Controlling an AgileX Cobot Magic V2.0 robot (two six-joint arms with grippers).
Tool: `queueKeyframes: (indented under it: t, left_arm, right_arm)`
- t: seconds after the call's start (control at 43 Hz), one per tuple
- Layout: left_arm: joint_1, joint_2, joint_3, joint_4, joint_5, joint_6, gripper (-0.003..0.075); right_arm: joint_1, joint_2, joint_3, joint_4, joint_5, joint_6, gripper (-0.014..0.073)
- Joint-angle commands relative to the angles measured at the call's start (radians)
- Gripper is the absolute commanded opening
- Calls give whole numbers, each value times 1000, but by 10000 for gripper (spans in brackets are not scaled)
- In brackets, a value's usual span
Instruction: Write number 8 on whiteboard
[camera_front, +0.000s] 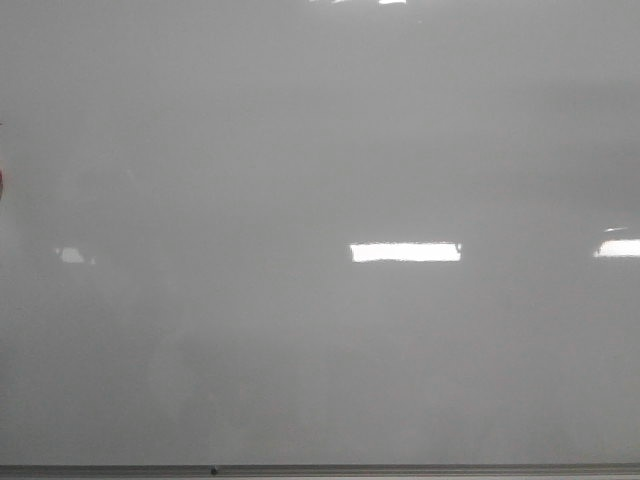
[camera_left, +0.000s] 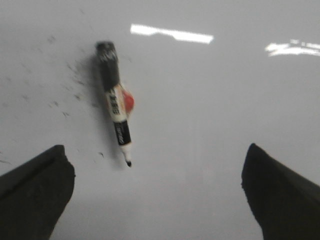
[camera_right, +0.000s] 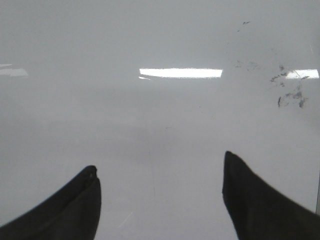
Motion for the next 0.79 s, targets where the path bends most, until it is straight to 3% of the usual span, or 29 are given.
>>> queueKeyframes:
  t: [0.0,0.163,0.349,0.675,0.768]
  left_arm:
    - [-26,152,-57,-60,-117,-11,660]
    - [2,385,-90,-68,-282,-11,660]
    - [-11,574,-142,-69,-333,-11,608]
    - [-15,686,-166,-69,-435,-11,433]
    - [-15,686,-166,-69,-442,-11,339]
  right_arm:
    - [-6,13,-36,5,-84,-1,537]
    - [-6,13,-36,5,-86,-1,537]
    - [-6,13,-36,5,-86,-1,535]
    - [-6,13,-36,5,-85,-1,535]
    - [-6,13,-36,5,-84,-1,535]
